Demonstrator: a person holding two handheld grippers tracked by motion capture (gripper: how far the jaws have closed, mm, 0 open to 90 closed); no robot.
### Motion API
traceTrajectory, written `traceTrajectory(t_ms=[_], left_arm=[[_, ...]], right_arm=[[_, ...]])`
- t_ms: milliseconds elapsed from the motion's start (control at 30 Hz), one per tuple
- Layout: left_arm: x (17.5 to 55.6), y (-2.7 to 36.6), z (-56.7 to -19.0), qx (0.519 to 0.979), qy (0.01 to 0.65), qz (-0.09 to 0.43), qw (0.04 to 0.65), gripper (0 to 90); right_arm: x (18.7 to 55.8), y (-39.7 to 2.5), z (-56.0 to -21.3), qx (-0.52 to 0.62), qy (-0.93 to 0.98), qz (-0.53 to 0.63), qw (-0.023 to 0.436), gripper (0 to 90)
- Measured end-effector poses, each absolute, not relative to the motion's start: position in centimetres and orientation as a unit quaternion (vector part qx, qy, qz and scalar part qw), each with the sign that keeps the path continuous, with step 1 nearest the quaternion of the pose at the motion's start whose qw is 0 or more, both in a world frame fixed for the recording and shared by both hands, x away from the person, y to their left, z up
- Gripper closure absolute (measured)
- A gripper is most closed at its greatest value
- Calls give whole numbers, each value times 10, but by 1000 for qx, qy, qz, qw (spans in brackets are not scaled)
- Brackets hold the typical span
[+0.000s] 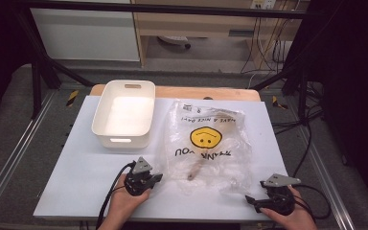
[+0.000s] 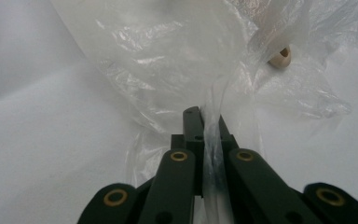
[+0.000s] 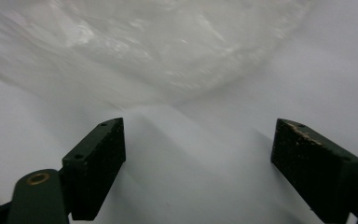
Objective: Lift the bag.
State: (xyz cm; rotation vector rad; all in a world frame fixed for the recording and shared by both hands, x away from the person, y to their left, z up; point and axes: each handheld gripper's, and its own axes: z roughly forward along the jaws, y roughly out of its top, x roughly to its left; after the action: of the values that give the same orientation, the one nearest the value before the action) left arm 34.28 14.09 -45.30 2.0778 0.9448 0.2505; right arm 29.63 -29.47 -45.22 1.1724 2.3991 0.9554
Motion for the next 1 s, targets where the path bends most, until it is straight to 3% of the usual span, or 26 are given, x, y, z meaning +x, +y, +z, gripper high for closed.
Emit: traceTrajectory(t_ms=[433, 767, 1000], left_arm=[[342, 141, -452, 826, 372, 98, 411, 899], [342, 139, -453, 827, 371, 96, 411, 899], [342, 139, -452, 827, 370, 96, 412, 899]], right_arm=[[318, -266, -452, 374, 846, 346, 156, 69], [333, -252, -446, 368, 843, 365, 148, 85], [348, -237, -447, 367, 843, 369, 135, 161]])
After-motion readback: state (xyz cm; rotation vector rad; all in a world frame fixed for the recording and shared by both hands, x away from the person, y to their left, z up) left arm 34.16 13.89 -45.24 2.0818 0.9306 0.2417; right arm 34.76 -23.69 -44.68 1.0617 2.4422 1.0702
